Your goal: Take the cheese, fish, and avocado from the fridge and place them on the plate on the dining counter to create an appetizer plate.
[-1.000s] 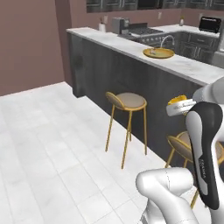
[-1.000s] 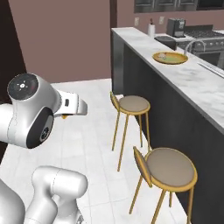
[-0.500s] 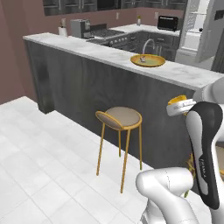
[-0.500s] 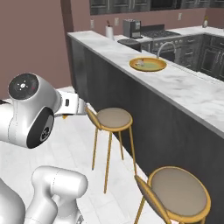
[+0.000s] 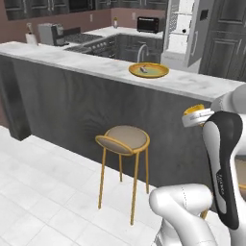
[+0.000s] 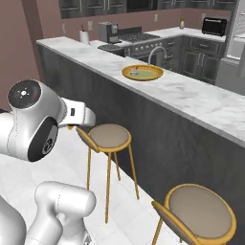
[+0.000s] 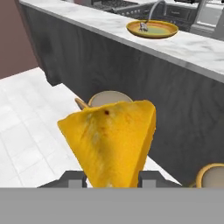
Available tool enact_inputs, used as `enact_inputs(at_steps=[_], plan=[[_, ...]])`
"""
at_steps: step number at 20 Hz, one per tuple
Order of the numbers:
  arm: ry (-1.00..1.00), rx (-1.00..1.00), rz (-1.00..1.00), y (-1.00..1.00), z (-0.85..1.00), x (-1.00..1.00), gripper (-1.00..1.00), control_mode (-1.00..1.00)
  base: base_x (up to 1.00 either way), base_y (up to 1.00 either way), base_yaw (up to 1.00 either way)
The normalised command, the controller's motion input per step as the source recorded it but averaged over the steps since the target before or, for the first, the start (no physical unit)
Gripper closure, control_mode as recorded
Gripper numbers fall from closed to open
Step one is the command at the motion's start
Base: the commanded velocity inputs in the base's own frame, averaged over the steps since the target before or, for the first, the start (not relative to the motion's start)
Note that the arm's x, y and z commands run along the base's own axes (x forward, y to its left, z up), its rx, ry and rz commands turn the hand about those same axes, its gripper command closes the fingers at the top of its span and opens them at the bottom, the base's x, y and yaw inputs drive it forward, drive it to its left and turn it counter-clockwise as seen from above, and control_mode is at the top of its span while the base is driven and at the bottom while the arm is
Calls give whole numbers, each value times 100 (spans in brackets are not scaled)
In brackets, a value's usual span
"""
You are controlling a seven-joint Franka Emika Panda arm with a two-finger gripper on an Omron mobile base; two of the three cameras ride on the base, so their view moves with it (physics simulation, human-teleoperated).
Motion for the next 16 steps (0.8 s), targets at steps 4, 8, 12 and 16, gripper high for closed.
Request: enact_inputs(at_steps=[4,8,12,16], plan=[[0,0,0,0,0,0,100,100,3,0,-31],[0,0,0,0,0,0,100,100,12,0,-30],[0,0,0,0,0,0,100,100,23,0,-24],[0,0,0,0,0,0,100,100,32,17,-22]])
